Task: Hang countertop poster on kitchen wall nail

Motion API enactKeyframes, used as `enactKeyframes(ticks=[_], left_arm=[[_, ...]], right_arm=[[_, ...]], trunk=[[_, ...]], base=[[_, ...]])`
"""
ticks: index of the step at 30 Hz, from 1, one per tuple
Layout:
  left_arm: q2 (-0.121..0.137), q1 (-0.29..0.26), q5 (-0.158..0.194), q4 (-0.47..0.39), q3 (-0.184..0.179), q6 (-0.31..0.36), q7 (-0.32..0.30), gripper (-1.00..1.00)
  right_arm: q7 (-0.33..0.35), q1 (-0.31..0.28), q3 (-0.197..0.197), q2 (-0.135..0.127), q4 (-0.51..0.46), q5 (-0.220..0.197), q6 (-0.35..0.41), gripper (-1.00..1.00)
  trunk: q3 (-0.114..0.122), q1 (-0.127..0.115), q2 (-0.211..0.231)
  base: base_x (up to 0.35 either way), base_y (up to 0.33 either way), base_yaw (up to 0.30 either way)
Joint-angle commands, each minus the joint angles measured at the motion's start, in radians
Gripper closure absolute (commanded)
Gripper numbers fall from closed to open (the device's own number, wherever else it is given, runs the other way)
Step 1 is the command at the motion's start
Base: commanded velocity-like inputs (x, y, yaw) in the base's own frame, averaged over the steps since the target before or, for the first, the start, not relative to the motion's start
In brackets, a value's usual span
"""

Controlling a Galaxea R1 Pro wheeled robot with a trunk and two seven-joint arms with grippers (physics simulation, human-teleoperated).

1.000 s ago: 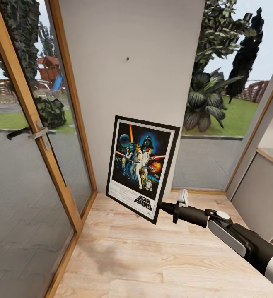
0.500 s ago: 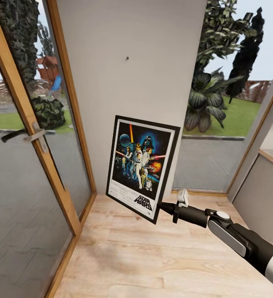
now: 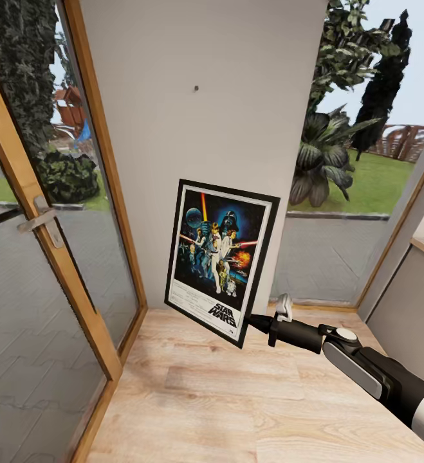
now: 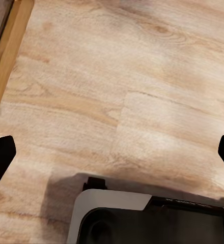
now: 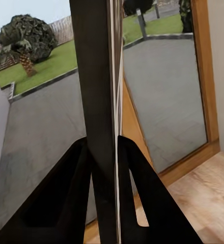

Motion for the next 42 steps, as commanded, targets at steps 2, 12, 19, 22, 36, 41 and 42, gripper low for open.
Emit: enactKeyframes(ticks=[2,12,19,22,36,41,42], left_arm=[[0.000,0.000,0.006,-0.001,0.003,0.000,-0.006,-1.00],[0.000,0.000,0.006,-0.001,0.003,0.000,-0.006,-1.00],[0.000,0.000,0.006,-0.001,0.003,0.000,-0.006,-1.00],[0.000,0.000,0.006,-0.002,0.003,0.000,-0.006,-1.00],[0.000,0.000,0.006,-0.001,0.003,0.000,-0.006,-1.00],[0.000,0.000,0.006,-0.001,0.003,0.000,-0.006,-1.00],[0.000,0.000,0.006,-0.001,0.003,0.000,-0.006,-1.00]], right_arm=[[0.003,-0.002,0.004,-0.001,0.000,-0.012,0.001,1.00],[0.003,-0.002,0.004,-0.001,0.000,-0.012,0.001,1.00],[0.003,-0.002,0.004,-0.001,0.000,-0.012,0.001,1.00],[0.003,-0.002,0.004,-0.001,0.000,-0.012,0.001,1.00],[0.003,-0.002,0.004,-0.001,0.000,-0.012,0.001,1.00],[0.003,-0.002,0.004,-0.001,0.000,-0.012,0.001,1.00],[0.003,-0.002,0.004,-0.001,0.000,-0.012,0.001,1.00]], trunk=[[-0.002,0.001,-0.002],[0.000,0.001,-0.002],[0.000,0.001,-0.002],[0.000,0.001,-0.002],[0.000,0.001,-0.002],[0.000,0.001,-0.002],[0.000,0.001,-0.002]], base=[[0.070,0.000,-0.132],[0.014,0.000,-0.108],[0.185,0.000,-0.003],[0.309,0.000,0.000],[0.320,0.000,0.000],[0.321,0.000,0.000],[0.321,0.000,0.000]])
